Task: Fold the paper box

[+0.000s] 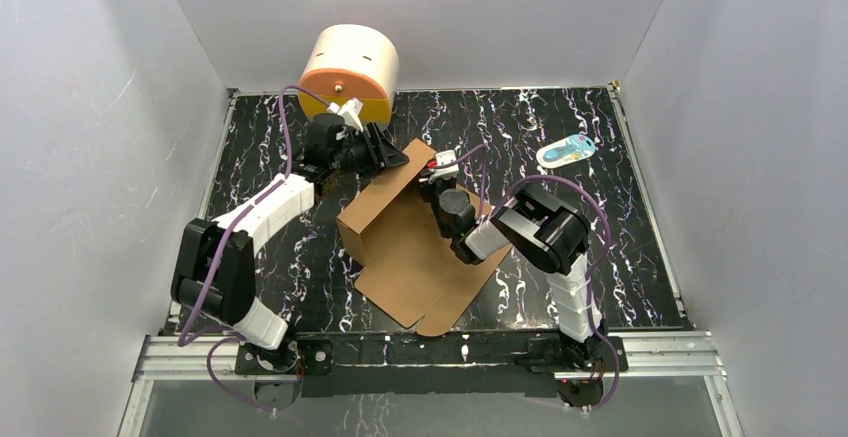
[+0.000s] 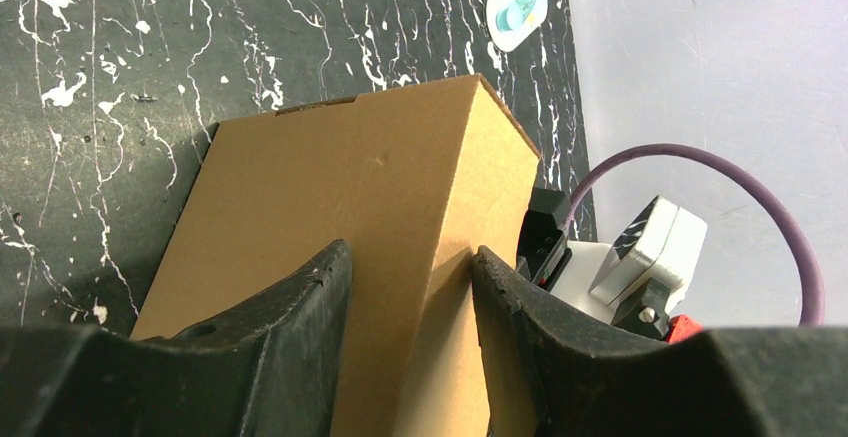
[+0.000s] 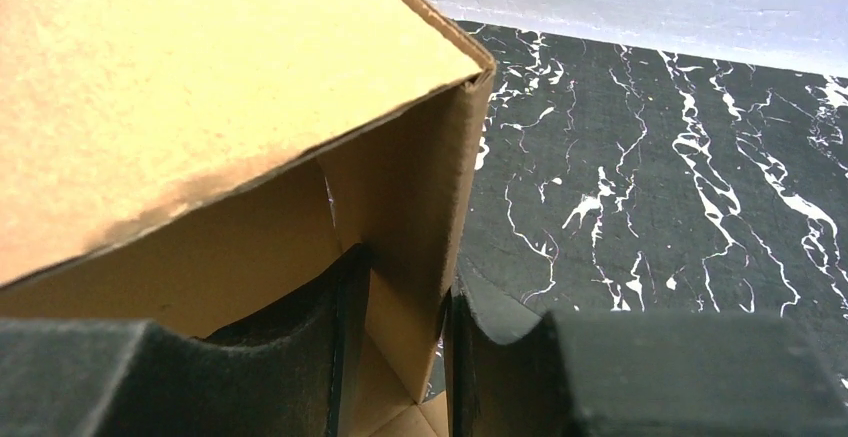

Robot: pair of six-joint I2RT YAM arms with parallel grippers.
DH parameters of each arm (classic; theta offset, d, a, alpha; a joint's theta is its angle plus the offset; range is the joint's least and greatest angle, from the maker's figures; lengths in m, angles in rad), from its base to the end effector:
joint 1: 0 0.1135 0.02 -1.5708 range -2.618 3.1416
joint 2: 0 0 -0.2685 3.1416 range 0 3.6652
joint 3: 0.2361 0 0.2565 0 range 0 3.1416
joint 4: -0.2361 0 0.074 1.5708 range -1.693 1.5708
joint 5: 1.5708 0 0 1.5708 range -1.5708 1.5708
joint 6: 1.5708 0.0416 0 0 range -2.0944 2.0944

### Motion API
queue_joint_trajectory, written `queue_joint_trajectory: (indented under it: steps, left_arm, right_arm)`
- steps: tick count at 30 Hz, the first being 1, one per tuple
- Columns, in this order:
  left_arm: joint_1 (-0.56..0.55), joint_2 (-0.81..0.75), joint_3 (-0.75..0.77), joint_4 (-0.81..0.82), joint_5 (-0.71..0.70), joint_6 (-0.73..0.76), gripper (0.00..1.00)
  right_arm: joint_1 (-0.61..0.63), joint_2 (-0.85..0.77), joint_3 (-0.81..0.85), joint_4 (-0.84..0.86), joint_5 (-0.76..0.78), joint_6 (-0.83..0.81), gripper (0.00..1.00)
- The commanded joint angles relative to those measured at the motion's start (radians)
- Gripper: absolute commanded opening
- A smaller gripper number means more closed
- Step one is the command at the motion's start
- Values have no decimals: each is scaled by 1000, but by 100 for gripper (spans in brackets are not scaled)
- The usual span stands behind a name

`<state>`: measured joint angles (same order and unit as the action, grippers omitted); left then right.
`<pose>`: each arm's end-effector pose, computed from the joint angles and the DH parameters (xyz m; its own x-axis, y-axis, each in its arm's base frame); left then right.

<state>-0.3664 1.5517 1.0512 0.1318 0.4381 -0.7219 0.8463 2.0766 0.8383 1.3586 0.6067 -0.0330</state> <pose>0.3360 -0.1478 0.2747 -0.7111 -0.3681 -0.5991 0.2984 0.6135 -0.7312 0.2799 0.2805 0.1452 0.0874 0.0579 -0.9945 -0.2373 0.9708 0.0356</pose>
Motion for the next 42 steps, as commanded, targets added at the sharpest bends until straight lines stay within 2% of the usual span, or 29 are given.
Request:
queue_joint_trajectory:
  steps: [1,10,16,21,24,27,36,42]
  left_arm:
    - [-30,-39,-54,-116,41,3,44]
    - [-29,-46,-57,-126,24,15,44]
    - [-29,-46,-44,-167,13,27,45]
    - [-31,-34,-31,-184,5,41,46]
    - [-30,-22,-17,-197,1,49,47]
    - [-30,-12,-11,-194,14,48,47]
    - [-33,-35,-56,-166,56,24,47]
    - [-34,-41,-60,-164,51,23,48]
  right_arm:
    - [-35,-6,41,52,78,25,40]
    - [-56,-82,-8,54,-8,155,42]
    - [-64,-46,1,112,-161,57,52]
    - [-74,-32,-12,129,-225,35,52]
    - [-88,-26,-19,134,-254,6,49]
    - [-96,-23,-16,132,-235,6,45]
    - [-96,-9,72,36,-33,-3,37]
    - [-96,-2,86,16,-45,-35,41]
